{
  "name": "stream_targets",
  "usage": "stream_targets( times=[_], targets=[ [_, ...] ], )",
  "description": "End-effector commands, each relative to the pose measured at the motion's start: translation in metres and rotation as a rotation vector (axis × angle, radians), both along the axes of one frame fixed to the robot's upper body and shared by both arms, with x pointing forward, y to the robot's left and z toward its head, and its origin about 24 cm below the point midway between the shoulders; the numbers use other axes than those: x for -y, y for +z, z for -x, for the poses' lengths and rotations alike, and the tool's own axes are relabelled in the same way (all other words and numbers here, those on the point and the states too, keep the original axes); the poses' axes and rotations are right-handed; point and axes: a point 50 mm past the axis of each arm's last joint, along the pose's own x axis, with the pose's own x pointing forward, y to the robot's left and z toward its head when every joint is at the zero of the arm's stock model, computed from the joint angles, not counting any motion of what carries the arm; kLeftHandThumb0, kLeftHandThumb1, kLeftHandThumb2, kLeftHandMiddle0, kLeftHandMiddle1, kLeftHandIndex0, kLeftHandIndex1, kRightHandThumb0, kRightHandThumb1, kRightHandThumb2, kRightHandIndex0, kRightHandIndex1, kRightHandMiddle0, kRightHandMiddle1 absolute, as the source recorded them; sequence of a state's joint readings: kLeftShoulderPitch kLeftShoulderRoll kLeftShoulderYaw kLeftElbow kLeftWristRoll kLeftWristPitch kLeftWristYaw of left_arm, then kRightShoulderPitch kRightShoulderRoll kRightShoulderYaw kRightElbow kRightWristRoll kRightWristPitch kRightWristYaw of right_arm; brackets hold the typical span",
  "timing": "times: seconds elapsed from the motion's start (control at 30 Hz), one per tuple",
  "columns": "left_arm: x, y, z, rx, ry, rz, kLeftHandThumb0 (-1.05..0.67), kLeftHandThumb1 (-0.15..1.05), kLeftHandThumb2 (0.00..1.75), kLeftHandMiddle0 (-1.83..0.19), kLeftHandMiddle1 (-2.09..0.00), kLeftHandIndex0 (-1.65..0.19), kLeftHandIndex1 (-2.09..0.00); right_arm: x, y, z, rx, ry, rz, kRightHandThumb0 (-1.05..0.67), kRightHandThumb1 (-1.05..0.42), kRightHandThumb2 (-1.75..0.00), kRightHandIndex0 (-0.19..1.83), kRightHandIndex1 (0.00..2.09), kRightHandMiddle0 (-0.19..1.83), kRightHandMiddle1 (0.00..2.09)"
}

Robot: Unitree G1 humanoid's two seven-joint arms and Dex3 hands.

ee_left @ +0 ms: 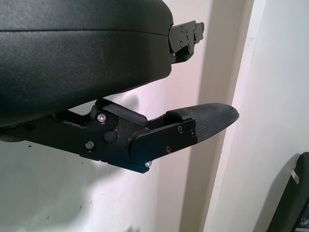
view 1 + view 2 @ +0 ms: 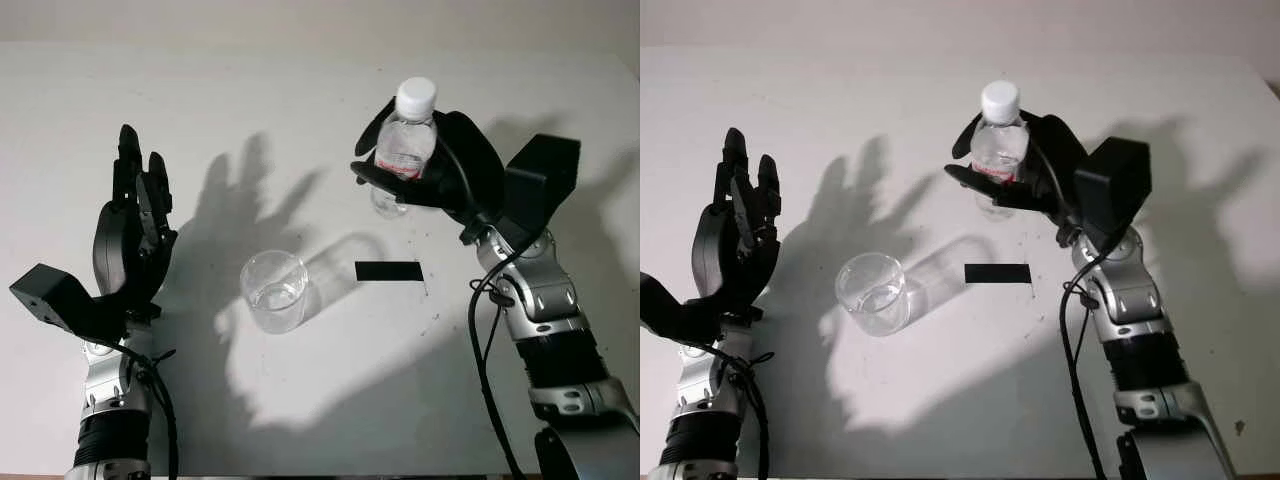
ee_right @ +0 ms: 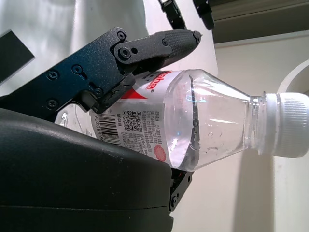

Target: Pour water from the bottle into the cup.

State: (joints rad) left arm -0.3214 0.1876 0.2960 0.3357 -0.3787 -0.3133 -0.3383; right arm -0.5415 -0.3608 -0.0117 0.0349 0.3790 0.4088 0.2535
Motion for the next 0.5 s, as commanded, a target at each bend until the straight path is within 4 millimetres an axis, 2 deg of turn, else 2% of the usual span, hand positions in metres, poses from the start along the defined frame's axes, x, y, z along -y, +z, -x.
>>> stream_targets(
  times=[0.0,0.23,0.47],
  targets=[
    [0.000,-0.004,0.003,-0.010,-0.002,0.006,-0.71,1.05,0.70,0.19,0.00,0.19,0.00,0.004,0.010,0.006,0.002,0.001,-0.039,-0.36,-1.05,-0.45,1.20,2.09,0.91,2.09],
    [0.001,-0.004,0.003,-0.012,-0.009,0.005,-0.71,1.05,0.70,0.19,0.00,0.19,0.00,0.007,0.014,0.012,-0.039,-0.009,-0.069,-0.37,-1.05,-0.43,1.18,2.09,0.91,2.09],
    [0.000,-0.004,0.005,-0.012,-0.005,0.010,-0.71,1.05,0.71,0.19,0.00,0.19,0.00,0.001,0.002,0.018,-0.009,-0.016,-0.017,-0.34,-1.05,-0.44,1.16,2.09,0.85,2.09]
  ],
)
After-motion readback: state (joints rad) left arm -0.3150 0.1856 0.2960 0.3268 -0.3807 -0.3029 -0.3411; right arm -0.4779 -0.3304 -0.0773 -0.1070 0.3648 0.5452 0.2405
